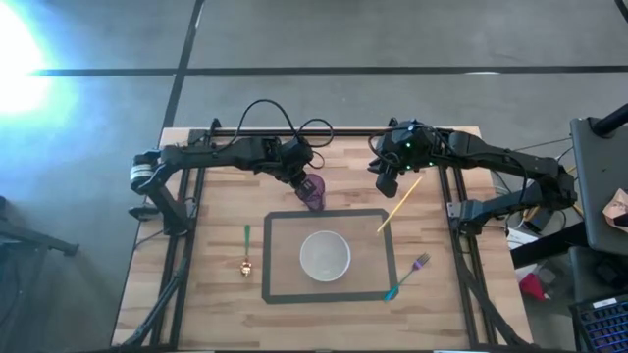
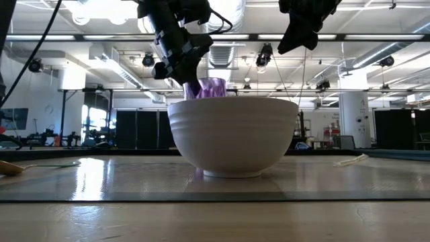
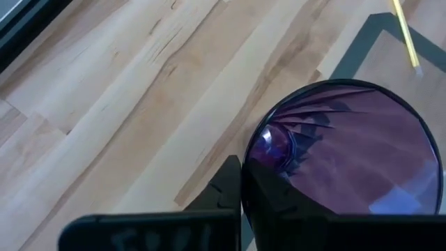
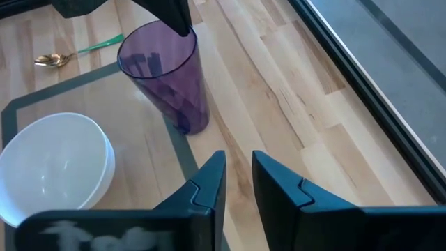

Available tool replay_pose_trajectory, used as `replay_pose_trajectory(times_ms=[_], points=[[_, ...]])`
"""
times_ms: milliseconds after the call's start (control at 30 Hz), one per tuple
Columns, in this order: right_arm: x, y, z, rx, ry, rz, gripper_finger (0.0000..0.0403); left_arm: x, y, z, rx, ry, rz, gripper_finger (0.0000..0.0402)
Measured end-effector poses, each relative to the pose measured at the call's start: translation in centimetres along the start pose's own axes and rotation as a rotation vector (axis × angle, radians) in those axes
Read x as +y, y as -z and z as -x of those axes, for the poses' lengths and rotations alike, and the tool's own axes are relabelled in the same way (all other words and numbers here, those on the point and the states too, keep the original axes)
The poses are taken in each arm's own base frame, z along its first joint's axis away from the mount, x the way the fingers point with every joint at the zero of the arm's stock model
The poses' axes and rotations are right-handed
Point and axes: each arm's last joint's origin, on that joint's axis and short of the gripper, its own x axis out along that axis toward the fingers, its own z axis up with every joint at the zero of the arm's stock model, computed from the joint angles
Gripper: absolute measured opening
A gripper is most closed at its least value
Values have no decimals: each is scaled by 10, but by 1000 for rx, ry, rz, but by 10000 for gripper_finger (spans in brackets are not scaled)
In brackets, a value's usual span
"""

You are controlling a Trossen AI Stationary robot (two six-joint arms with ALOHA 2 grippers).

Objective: Pick & Place Utensil
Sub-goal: Put the purple cup on the mat to the top left of the white bowl

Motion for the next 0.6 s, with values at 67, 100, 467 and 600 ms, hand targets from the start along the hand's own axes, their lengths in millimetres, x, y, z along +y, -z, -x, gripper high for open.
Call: replay_pose_trajectory(times_ms=[67,100,467,600], points=[[0,0,0,0,0,0,73,0,0,3,2,0,-13,5],[0,0,0,0,0,0,75,1,0,5,4,-1,-21,4],[-1,5,-4,23,2,14,84,6,1,56,-2,-1,-21,3],[-1,6,-4,37,3,15,76,11,7,77,6,-3,-17,4]])
